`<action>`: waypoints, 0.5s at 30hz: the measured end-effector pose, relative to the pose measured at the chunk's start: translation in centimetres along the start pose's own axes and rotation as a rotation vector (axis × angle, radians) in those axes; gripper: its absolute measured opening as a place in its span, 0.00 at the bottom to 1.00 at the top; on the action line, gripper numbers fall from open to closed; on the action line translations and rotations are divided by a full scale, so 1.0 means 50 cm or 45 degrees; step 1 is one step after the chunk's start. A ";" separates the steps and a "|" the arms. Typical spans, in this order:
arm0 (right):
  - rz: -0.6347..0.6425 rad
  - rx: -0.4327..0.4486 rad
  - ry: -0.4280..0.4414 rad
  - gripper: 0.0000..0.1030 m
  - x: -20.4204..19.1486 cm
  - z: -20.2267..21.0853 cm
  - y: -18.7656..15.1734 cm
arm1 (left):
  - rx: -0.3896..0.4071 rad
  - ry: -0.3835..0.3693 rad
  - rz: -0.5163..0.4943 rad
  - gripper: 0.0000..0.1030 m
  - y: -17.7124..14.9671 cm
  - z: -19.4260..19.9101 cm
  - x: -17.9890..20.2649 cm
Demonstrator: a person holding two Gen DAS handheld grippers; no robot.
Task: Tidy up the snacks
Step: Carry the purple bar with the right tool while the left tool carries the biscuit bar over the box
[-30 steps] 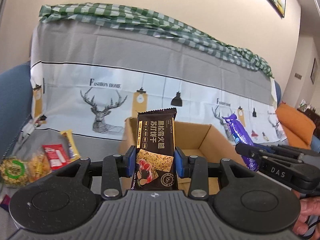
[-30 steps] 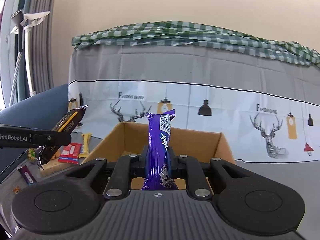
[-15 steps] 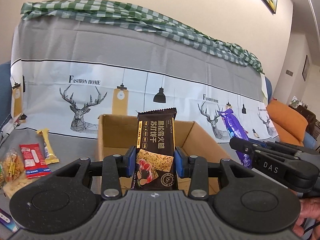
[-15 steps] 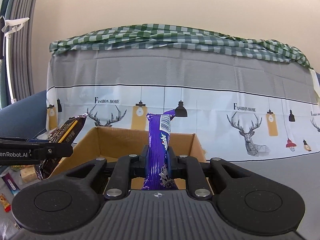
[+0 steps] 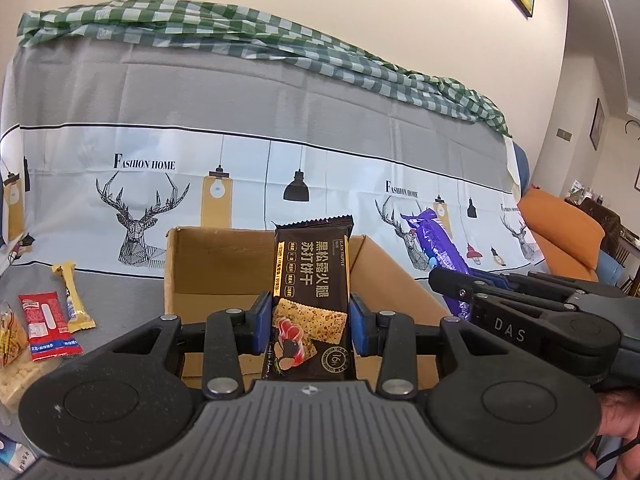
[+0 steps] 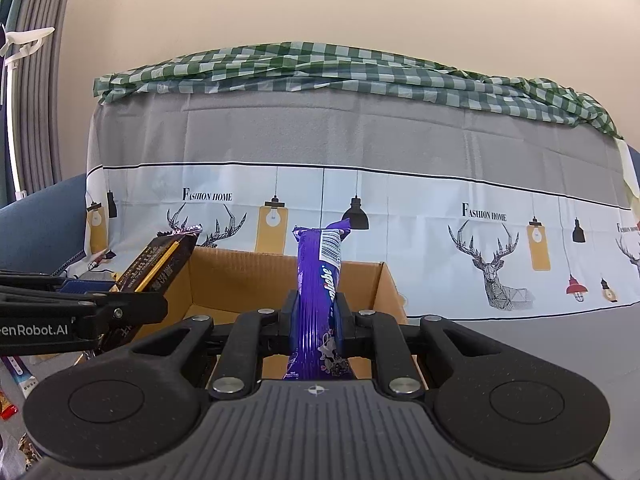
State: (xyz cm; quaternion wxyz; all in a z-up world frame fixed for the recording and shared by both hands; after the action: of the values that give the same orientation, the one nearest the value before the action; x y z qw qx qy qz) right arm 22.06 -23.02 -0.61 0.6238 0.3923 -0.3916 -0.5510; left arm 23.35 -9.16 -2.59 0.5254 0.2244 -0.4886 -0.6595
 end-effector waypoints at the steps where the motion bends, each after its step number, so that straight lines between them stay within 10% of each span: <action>1: 0.002 0.000 0.001 0.17 0.001 0.000 0.000 | -0.002 0.000 0.003 0.41 -0.001 -0.001 -0.001; 15: 0.000 -0.003 -0.004 0.17 0.003 0.000 0.000 | -0.004 -0.008 -0.008 0.41 -0.004 -0.004 0.004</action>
State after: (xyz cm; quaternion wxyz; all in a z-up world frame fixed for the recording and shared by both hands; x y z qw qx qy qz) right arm 22.09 -23.17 -0.61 0.6236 0.3907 -0.3918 -0.5522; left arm 23.34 -9.43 -2.82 0.5220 0.2230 -0.4886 -0.6626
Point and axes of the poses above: each gripper's, at about its wrist camera, not at the fingertips, and z roughly against the way its jaws point, x to its right, y to its top, the point moved 10 cm from there along -z, roughly the way its jaws point, and after that the axes turned 1 degree about -y, right-handed, at the moved point
